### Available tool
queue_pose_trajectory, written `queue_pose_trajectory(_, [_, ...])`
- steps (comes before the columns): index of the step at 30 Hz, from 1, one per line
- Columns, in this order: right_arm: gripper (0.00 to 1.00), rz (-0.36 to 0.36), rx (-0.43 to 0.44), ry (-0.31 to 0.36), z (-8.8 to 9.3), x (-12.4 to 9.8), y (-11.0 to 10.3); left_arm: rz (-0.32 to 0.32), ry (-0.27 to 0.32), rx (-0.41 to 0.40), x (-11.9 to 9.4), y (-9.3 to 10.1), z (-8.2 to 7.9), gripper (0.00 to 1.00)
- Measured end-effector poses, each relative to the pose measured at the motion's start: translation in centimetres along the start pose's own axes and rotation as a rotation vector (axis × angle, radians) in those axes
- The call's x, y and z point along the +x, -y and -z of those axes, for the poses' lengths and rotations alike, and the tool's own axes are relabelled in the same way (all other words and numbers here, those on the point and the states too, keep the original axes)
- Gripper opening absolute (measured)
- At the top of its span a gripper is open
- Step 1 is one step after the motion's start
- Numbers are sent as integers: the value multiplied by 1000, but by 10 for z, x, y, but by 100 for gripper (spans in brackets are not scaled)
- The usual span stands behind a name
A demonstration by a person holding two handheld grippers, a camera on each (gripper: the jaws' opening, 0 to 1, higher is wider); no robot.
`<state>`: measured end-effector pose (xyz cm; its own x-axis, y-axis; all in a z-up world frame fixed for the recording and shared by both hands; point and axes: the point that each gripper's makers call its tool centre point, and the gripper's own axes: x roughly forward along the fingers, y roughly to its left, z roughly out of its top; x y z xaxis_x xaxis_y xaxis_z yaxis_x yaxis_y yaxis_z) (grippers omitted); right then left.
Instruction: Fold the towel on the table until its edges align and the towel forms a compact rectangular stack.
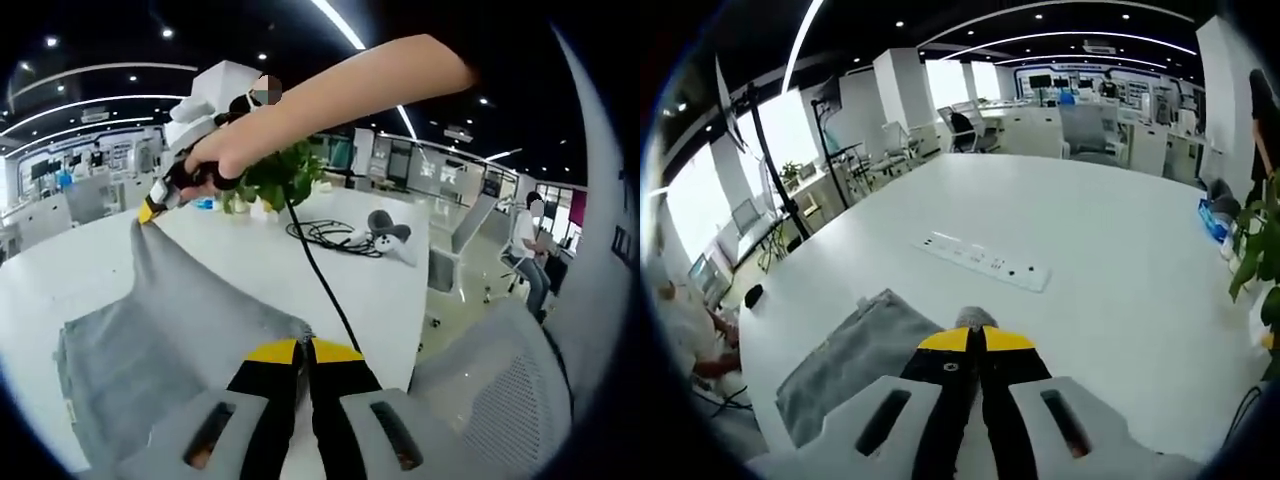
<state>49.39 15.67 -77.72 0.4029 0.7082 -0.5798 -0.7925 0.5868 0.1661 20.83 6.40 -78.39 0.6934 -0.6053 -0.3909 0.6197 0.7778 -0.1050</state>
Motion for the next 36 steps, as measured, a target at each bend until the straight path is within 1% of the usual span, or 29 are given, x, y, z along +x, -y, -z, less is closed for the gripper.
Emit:
queue_pose_trajectory(7, [0, -10, 25, 10, -6, 4, -7, -36, 14, -24, -14, -9, 1, 4])
queue_pose_trajectory(9, [0, -13, 6, 7, -9, 6, -13, -49, 20, -36, -18, -13, 2, 4])
queue_pose_trajectory(12, [0, -18, 3, 8, -11, 7, -16, -67, 35, -81, -25, -17, 2, 4])
queue_pose_trajectory(16, [0, -20, 3, 8, -12, 9, -17, -88, 41, -92, -31, -20, 2, 4])
queue_pose_trajectory(19, [0, -21, 19, 11, -12, 10, -18, -95, 44, -101, -33, -23, 3, 4])
queue_pose_trajectory(22, [0, -22, 33, 14, -13, 11, -19, -103, 63, -141, -38, -26, 0, 4])
queue_pose_trajectory(26, [0, -28, 52, 24, -17, 14, -23, -121, 80, -172, -46, -33, -1, 4])
queue_pose_trajectory(30, [0, -40, 74, 35, -21, 18, -30, -148, 86, -183, -53, -38, -1, 4])
queue_pose_trajectory(36, [0, -55, 71, 34, -23, 26, -41, -187, 85, -211, -61, -44, 4, 4])
